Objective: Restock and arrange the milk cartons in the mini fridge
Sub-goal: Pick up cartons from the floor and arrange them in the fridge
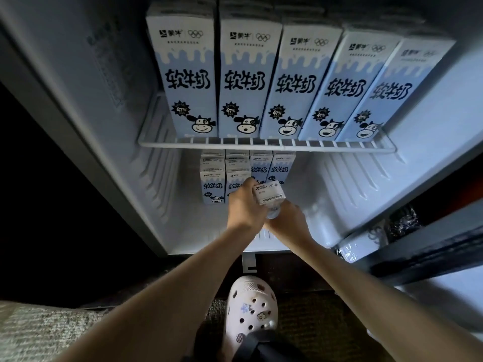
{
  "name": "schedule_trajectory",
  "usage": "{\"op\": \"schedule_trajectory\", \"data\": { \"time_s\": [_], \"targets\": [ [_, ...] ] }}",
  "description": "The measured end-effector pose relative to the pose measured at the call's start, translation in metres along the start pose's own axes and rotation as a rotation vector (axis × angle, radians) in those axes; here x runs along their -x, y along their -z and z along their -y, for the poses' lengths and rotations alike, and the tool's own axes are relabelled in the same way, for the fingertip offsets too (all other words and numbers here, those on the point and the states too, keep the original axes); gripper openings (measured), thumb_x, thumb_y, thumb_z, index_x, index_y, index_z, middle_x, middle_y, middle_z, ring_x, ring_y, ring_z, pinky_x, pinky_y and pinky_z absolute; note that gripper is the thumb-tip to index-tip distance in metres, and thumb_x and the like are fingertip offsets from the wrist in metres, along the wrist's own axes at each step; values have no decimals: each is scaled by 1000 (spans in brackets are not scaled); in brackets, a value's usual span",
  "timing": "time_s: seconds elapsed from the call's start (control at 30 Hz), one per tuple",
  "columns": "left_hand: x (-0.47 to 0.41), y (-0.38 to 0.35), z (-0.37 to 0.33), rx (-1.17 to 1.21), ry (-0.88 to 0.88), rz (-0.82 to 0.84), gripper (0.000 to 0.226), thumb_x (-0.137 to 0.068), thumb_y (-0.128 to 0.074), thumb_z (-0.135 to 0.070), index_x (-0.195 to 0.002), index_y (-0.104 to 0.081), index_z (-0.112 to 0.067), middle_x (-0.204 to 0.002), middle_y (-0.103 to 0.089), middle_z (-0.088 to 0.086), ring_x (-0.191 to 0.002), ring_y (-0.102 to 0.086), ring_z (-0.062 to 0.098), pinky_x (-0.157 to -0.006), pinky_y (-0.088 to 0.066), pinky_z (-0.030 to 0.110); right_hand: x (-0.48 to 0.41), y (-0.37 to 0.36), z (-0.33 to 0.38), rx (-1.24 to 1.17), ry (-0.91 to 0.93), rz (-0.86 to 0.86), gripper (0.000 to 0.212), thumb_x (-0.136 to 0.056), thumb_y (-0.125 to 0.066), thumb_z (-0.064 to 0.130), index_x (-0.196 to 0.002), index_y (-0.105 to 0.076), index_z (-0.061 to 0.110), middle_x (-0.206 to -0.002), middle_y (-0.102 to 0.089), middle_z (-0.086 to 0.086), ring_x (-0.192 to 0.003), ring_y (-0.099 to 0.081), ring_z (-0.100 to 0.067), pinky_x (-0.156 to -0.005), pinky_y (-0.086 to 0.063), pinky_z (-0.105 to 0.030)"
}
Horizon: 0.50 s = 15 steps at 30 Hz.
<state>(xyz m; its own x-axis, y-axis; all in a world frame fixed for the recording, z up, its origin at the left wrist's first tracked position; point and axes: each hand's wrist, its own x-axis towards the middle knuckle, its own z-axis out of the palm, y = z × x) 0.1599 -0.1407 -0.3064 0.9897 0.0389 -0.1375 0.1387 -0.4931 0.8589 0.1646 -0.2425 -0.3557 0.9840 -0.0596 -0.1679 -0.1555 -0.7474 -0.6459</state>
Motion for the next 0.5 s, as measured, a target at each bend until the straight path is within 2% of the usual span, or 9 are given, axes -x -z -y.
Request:
{"op": "schedule_trajectory", "data": {
  "time_s": [0.07,0.13,0.2,0.23,0.3,0.4,0.5],
  "targets": [
    [-5,-3,1,-11,-4,27,34,-77,-69,-2,-107,-55,-7,-89,-55,-2,-85,-48,10,-47,-37,6,-3,-4,-2,-38,-33,13,46,-65,-56,38,-105,-64,16,-95,-72,1,-90,-65,-19,-65,-44,-19],
    [-12,-5,2,-24,3,50,39,-79,-69,-4,-115,-53,-4,-105,-61,6,-91,-51,10,-52,-40,3,-8,-7,-1,-87,-45,15,46,-67,-56,39,-106,-62,15,-95,-71,-2,-90,-65,-21,-58,-40,-16],
    [-17,-8,4,-10,19,52,41,-82,-67,-6,-120,-50,-4,-117,-62,10,-104,-56,16,-70,-43,11,-15,-10,0,-130,-46,-33,35,-77,-63,28,-108,-61,13,-95,-71,-5,-88,-65,-21,-56,-39,-17],
    [-20,-9,3,-5,23,55,41,-84,-64,-4,-122,-49,-5,-120,-61,11,-111,-57,19,-77,-44,17,-17,-10,0,-150,-58,-61,33,-78,-64,24,-109,-61,12,-96,-71,-6,-89,-65,-21,-61,-41,-19],
    [-25,-12,1,-32,1,58,44,-89,-54,3,-130,-45,-9,-123,-59,12,-115,-57,23,-82,-46,20,-22,-12,0,-190,-78,-109,33,-78,-65,20,-110,-61,9,-98,-71,-6,-93,-65,-21,-69,-45,-24],
    [-28,-11,1,-132,-100,6,46,-92,-40,7,-134,-45,-12,-112,-62,15,-103,-62,27,-74,-49,22,-26,-15,0,-247,-96,-129,36,-77,-65,17,-111,-58,8,-94,-67,-4,-90,-63,-21,-72,-48,-29],
    [-27,-4,7,-226,-224,-64,30,-92,-37,3,-113,-58,-3,-94,-68,19,-86,-66,31,-68,-53,32,-26,-14,1,-312,-103,-120,40,-74,-68,12,-113,-55,11,-88,-61,1,-81,-58,-19,-64,-43,-25]
  ]
}}
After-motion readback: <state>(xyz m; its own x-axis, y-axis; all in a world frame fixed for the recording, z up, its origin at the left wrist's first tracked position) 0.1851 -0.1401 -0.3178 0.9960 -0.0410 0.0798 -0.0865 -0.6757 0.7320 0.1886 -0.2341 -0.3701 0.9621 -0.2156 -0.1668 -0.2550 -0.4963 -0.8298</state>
